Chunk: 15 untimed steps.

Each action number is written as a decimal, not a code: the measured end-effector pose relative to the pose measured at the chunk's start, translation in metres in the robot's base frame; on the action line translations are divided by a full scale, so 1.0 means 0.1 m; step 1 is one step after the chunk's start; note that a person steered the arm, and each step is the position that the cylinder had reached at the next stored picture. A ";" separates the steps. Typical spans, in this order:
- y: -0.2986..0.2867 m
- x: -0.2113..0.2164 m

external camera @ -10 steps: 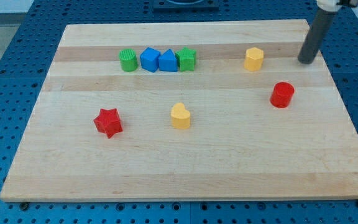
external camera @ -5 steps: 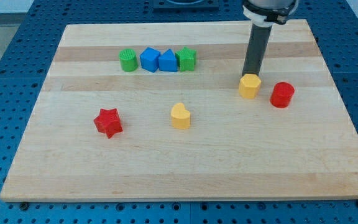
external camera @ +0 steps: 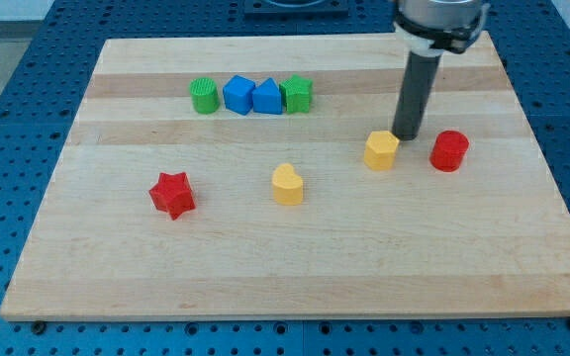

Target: Push the yellow hexagon red circle to the center right

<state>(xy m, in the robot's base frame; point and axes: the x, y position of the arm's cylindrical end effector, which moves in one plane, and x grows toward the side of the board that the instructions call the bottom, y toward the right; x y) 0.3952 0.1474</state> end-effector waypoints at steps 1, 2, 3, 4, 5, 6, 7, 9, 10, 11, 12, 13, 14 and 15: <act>0.61 0.26; 1.02 0.62; 1.16 0.58; 1.04 0.56; 0.74 0.20; 0.72 0.09; 0.87 0.64; 0.34 0.72; 0.14 0.47; 0.13 0.83; 0.39 1.13; 0.86 0.94; 1.32 0.83; 1.49 0.47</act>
<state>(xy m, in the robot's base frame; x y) 0.4425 0.2964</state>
